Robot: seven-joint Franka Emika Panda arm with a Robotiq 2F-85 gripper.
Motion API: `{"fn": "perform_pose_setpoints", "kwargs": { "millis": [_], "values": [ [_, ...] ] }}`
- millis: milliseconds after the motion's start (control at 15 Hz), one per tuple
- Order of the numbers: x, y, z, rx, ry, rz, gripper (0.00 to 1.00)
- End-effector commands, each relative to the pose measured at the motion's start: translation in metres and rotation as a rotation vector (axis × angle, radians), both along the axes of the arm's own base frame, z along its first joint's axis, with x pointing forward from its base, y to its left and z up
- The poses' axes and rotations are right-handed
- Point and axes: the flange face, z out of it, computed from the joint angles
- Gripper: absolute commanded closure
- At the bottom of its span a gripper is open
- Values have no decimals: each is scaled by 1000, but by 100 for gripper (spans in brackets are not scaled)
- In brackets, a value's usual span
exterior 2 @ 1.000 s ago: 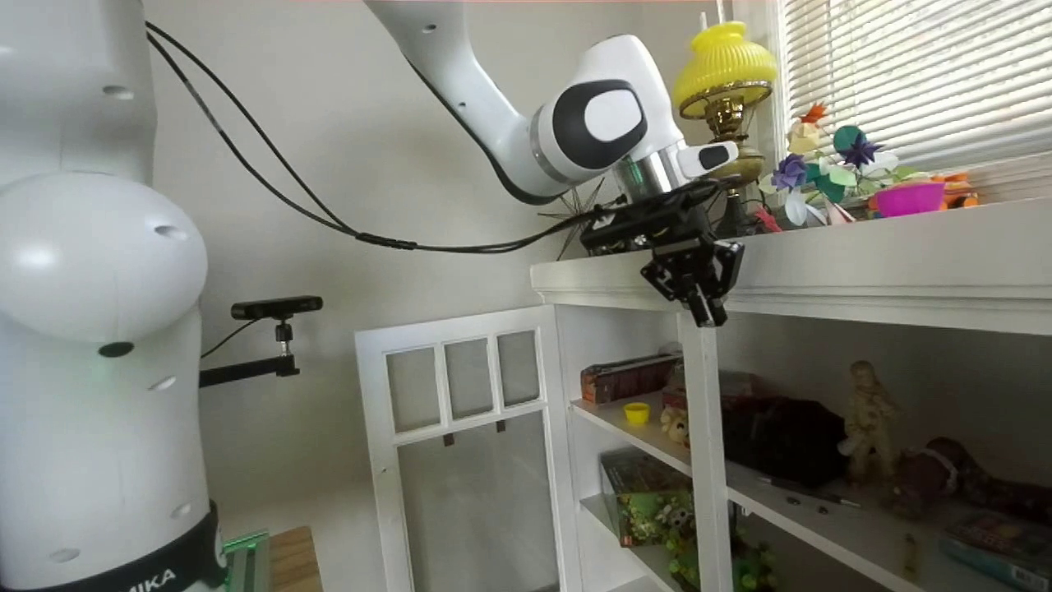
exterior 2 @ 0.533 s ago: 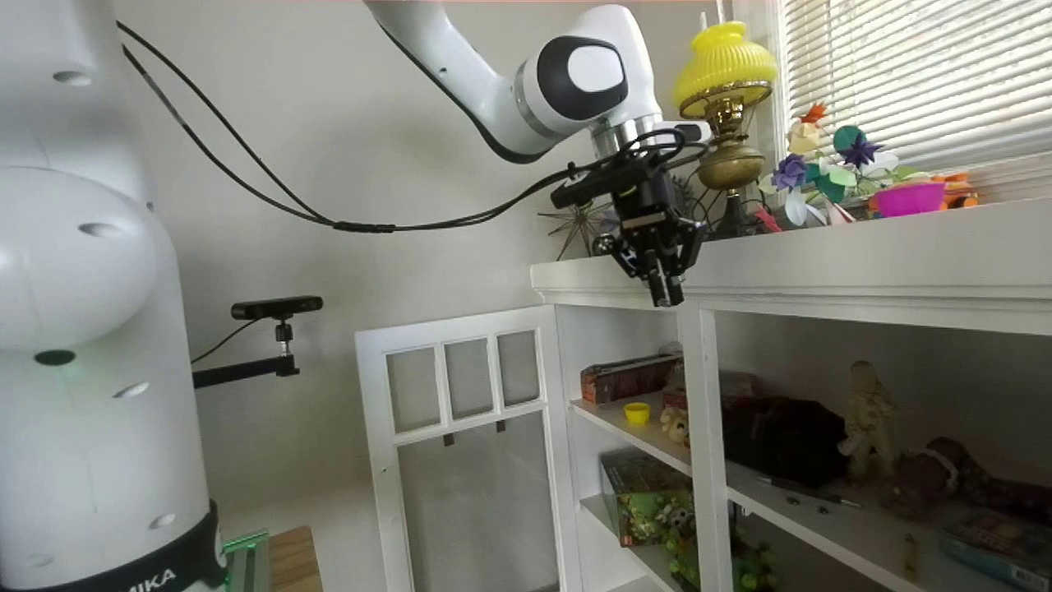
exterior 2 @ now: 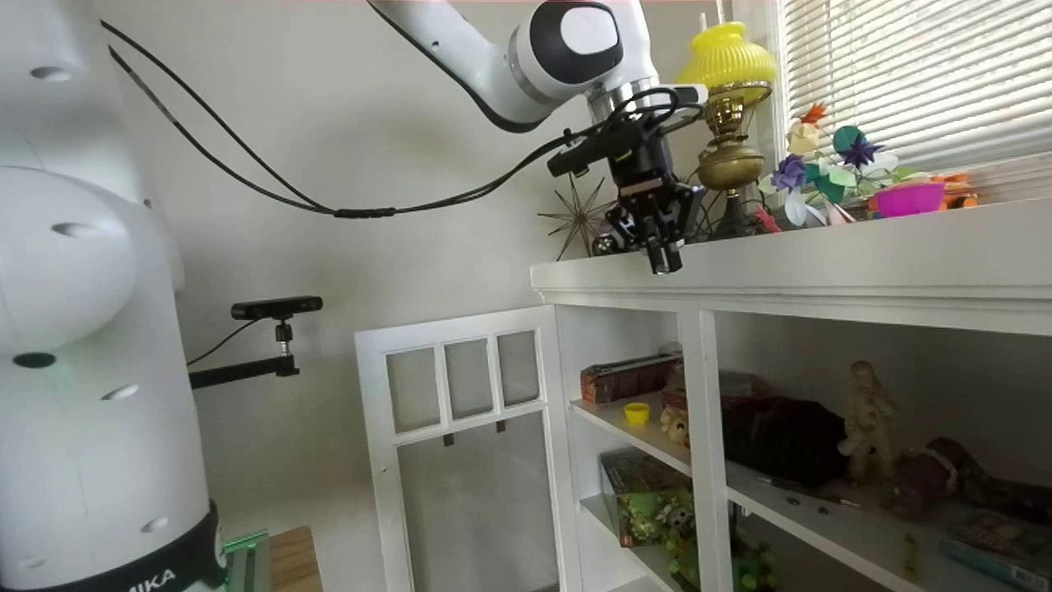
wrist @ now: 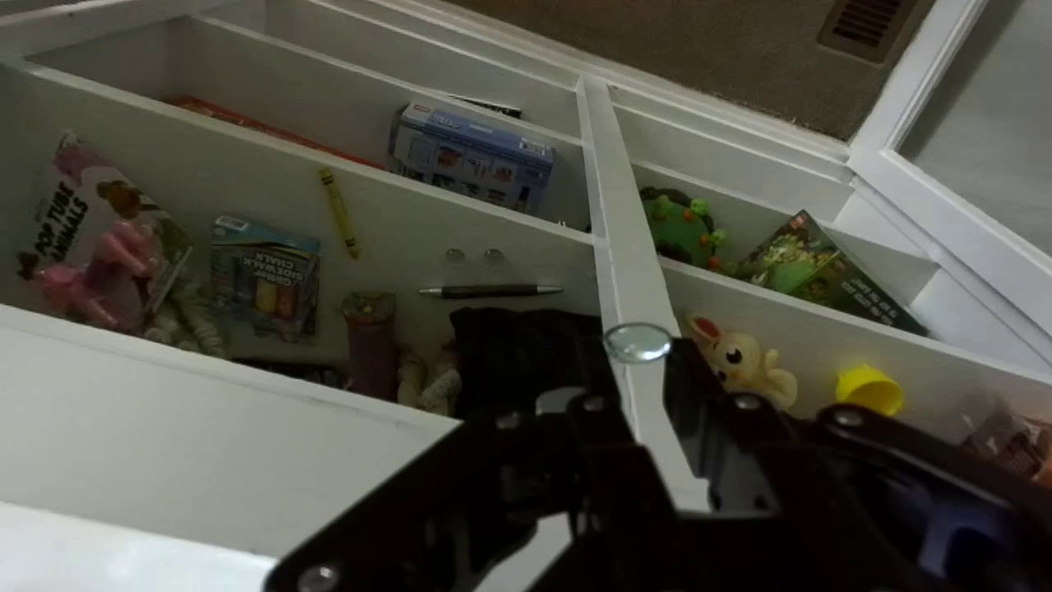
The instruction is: Place one shiny object in the pink bowl.
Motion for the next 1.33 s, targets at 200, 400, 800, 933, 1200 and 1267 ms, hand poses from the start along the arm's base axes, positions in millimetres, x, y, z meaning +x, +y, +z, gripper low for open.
{"fn": "perform_pose_setpoints", "kwargs": {
  "millis": [200, 400, 800, 933, 1200, 1267],
  "values": [
    [10, -1, 47, 83, -14, -68, 94],
    [18, -4, 67, 99, -44, -110, 94],
    [29, -40, 103, 108, -141, -269, 94],
    [31, -55, 107, 107, -161, -328, 94],
    [38, -85, 111, 115, -201, -444, 94],
    [40, -92, 110, 118, -209, -468, 94]
  ]
}}
